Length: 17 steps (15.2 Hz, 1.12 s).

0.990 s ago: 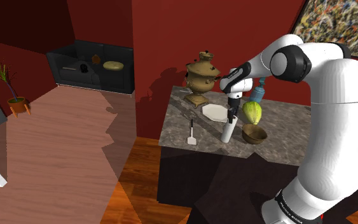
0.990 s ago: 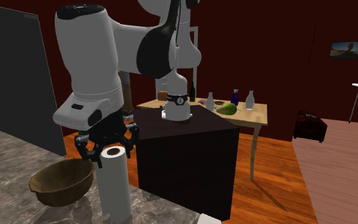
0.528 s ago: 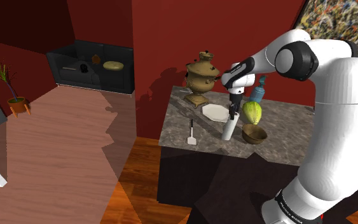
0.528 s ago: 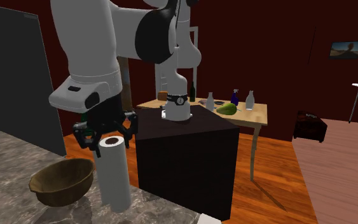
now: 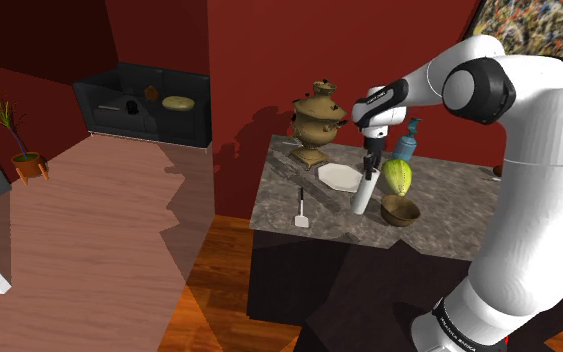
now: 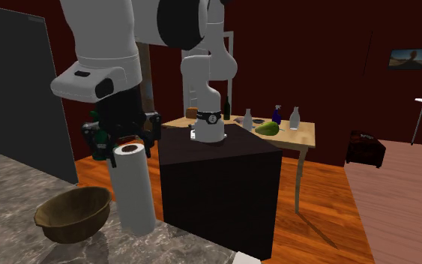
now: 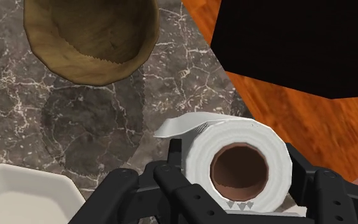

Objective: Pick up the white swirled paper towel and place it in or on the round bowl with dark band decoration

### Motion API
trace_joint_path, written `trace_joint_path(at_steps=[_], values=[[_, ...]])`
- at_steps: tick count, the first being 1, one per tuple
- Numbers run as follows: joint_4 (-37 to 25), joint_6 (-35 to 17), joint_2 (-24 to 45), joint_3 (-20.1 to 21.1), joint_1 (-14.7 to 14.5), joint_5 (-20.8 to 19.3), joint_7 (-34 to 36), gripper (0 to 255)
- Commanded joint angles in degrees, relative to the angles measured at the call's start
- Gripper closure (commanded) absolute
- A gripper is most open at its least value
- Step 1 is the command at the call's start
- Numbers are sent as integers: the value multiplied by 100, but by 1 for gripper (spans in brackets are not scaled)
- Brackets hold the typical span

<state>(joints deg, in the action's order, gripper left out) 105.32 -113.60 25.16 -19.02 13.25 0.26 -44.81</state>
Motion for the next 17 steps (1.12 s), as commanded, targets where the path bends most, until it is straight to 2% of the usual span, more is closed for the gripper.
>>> trace_joint_path(at_steps=[1, 17], values=[[-35, 129, -96, -16, -12, -28, 3, 255], [-537, 1166, -655, -93, -77, -195, 7, 255]])
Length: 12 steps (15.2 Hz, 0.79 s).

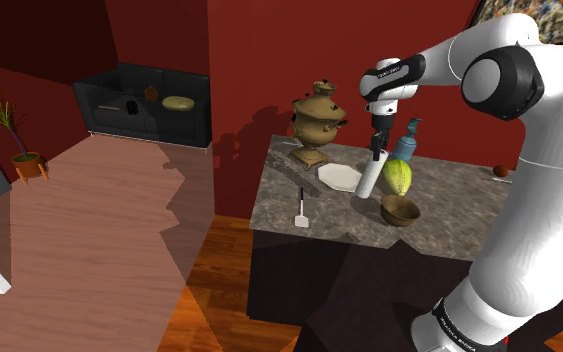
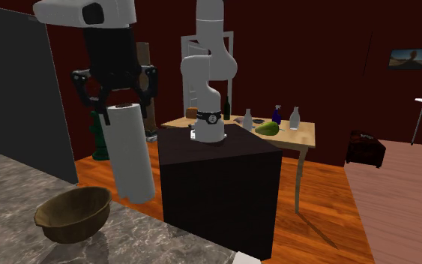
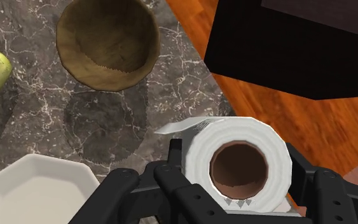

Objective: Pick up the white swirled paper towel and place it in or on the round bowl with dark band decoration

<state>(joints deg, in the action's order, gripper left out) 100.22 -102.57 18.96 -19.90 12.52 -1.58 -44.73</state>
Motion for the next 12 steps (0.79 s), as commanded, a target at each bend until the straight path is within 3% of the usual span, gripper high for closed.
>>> trace_joint_path(at_steps=[1, 12], values=[[-45, 93, -47, -6, -5, -15, 0, 255], [-521, 567, -211, -521, 772, -255, -1252, 255]])
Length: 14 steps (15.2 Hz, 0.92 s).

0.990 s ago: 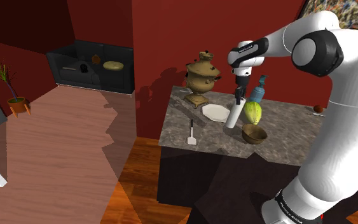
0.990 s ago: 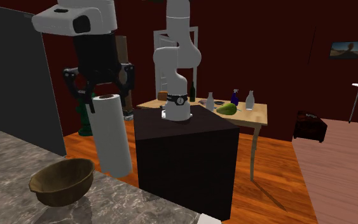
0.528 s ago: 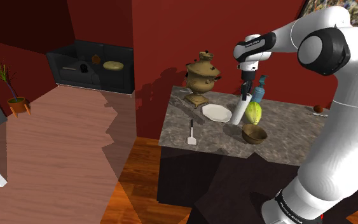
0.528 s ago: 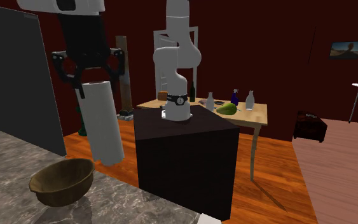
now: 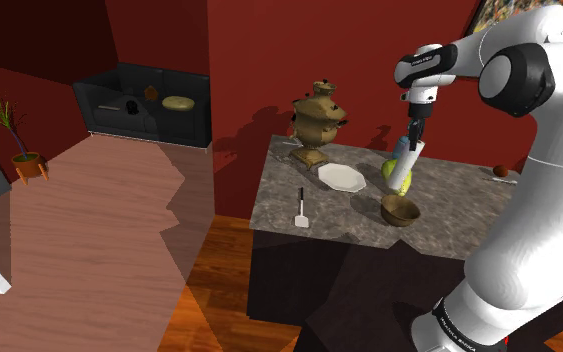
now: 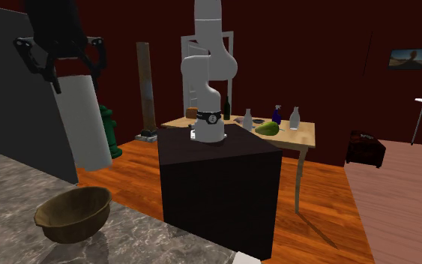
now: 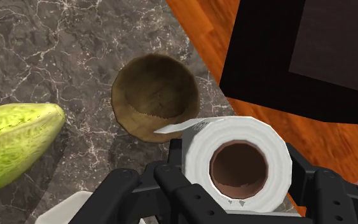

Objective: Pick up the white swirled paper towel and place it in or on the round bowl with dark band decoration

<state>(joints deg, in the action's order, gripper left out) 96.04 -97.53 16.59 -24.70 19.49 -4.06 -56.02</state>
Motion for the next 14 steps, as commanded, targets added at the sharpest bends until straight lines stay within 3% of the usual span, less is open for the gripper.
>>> trace_joint_path(at_steps=[1, 6, 14], values=[[-190, 114, 44, -86, 154, -14, -247, 255], [-781, 413, 248, -307, 607, -4, -923, 255], [-294, -157, 345, -279, 606, 35, -855, 255]])
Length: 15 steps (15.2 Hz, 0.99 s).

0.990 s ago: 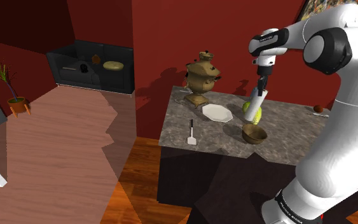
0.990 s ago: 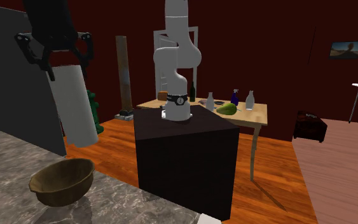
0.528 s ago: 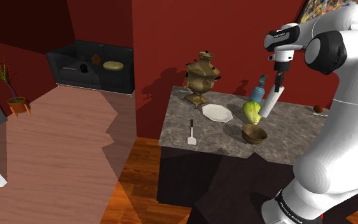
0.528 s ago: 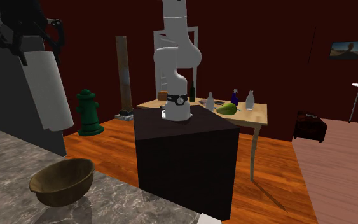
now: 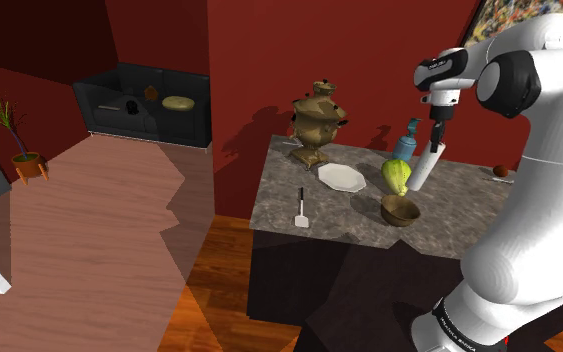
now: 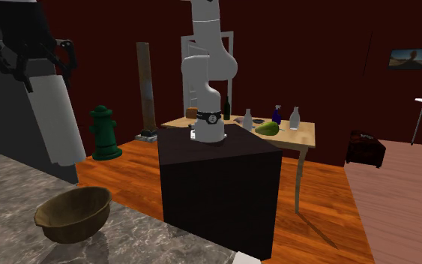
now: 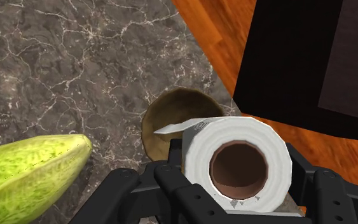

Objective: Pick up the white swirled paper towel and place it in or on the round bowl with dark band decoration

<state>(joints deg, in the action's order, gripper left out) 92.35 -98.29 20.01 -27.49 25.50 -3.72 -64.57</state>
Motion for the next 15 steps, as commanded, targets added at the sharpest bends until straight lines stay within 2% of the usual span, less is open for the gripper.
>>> trace_joint_path(at_steps=[1, 15], values=[[129, -151, 21, 3, 5, 8, 7, 255], [725, -1082, 391, 78, 55, 147, 68, 255]])
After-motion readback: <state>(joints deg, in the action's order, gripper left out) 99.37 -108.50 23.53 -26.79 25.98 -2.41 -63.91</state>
